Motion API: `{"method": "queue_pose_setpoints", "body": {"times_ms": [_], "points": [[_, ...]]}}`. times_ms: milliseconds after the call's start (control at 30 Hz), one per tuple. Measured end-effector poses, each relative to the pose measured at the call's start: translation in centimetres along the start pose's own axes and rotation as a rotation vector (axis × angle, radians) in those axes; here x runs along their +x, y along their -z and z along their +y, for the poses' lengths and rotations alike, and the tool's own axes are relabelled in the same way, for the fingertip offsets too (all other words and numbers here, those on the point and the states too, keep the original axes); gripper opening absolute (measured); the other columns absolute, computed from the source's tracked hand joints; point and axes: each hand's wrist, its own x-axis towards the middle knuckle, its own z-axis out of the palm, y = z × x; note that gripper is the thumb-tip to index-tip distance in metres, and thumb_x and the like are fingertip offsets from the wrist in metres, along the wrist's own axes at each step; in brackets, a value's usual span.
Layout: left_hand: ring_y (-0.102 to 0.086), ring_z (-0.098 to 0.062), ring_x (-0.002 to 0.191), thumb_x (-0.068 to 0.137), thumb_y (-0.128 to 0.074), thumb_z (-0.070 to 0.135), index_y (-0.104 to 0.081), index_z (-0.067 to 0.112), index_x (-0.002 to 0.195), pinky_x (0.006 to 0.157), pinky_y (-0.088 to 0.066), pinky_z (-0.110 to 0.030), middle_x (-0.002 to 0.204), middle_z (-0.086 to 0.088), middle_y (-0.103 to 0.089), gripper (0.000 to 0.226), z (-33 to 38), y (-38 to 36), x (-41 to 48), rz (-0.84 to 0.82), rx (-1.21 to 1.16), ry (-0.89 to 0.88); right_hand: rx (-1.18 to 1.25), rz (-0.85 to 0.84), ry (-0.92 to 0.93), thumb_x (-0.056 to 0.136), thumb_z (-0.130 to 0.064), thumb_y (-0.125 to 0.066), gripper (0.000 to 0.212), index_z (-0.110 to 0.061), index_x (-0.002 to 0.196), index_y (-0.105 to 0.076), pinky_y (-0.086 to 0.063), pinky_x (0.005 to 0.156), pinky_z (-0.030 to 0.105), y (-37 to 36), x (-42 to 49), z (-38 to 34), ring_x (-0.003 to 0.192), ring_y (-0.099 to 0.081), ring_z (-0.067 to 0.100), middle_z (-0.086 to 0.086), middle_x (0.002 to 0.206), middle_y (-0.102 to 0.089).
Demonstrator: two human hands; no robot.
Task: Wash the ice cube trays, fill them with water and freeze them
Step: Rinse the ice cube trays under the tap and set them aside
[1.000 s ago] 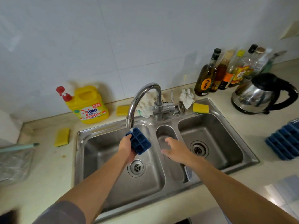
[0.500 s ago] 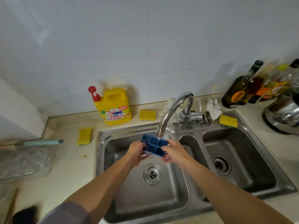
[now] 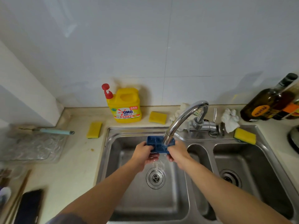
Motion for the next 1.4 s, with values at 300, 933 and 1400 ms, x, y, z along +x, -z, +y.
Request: {"method": "queue_pose_setpoints", "body": {"times_ms": [300, 933, 1400], "points": [[-0.07, -0.025, 0.078, 0.097, -0.042, 0.006, -0.066, 0.014, 0.108, 0.062, -0.058, -0.032, 0.095, -0.012, -0.074, 0.027, 0.3, -0.3, 0.8, 0.16, -0.154, 0.04, 0.177, -0.163, 0.054, 0.091, 0.002, -0.061, 0.023, -0.017, 0.104, -0.06, -0.054, 0.052, 0.032, 0.2, -0.7, -0.3, 0.052, -0.062, 0.021, 0.015, 0.083, -0.069], [-0.066, -0.022, 0.101, 0.085, -0.05, -0.01, -0.048, 0.017, 0.117, 0.077, -0.056, -0.031, 0.112, -0.01, -0.064, 0.042, 0.4, -1.5, 0.4, 0.066, 0.093, -0.193, 0.15, -0.133, -0.087, 0.098, 0.0, -0.048, 0.015, -0.01, 0.104, -0.057, -0.062, 0.058, 0.038, 0.1, -1.4, 0.6, 0.058, -0.072, 0.029, 0.02, 0.084, -0.075], [-0.074, -0.023, 0.082, 0.101, -0.051, 0.022, -0.059, 0.027, 0.115, 0.059, -0.06, -0.032, 0.103, -0.007, -0.073, 0.017, 0.3, -2.3, -0.9, -0.057, 0.229, -0.057, -0.184, -0.088, 0.046, 0.094, 0.0, -0.043, 0.013, -0.008, 0.099, -0.053, -0.05, 0.043, 0.025, 0.5, -2.0, 1.1, 0.042, -0.06, 0.012, 0.01, 0.067, -0.068]]}}
